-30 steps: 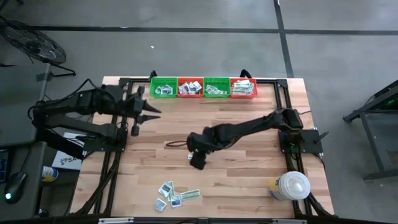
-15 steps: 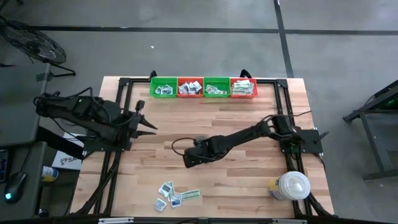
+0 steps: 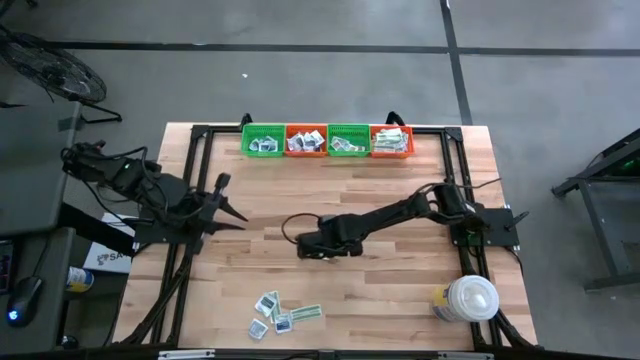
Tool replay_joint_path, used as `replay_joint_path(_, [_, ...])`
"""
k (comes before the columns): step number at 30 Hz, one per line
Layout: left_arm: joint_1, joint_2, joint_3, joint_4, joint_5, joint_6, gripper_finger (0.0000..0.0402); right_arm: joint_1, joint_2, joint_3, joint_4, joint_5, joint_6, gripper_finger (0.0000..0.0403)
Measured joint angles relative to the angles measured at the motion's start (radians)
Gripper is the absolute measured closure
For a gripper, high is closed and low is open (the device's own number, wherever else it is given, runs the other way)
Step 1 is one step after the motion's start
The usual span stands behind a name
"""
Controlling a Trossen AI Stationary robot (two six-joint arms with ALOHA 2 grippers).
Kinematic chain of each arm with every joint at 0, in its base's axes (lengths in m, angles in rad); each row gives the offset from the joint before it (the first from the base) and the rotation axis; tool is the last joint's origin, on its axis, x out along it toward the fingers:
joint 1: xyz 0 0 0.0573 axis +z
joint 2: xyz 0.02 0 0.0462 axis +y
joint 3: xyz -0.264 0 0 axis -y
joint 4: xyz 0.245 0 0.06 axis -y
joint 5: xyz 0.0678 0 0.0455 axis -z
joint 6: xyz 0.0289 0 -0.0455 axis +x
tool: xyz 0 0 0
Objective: Pick & Place First Aid Supplies
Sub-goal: Put the top green bandage pack in the right orange bin
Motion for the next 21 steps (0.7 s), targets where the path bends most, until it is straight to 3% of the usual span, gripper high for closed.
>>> replay_joint_path(8, [-0.054, 0.0, 0.0, 0.0, -0.052, -0.008, 0.0321, -0.005, 0.028, 0.0, -0.008, -0.028, 0.074, 0.0161])
replay_joint_path(21, [-0.053, 0.0, 0.0, -0.033, -0.062, -0.022, 0.0321, -0.006, 0.122, 0.008, 0.024, -0.089, 0.132, 0.0176])
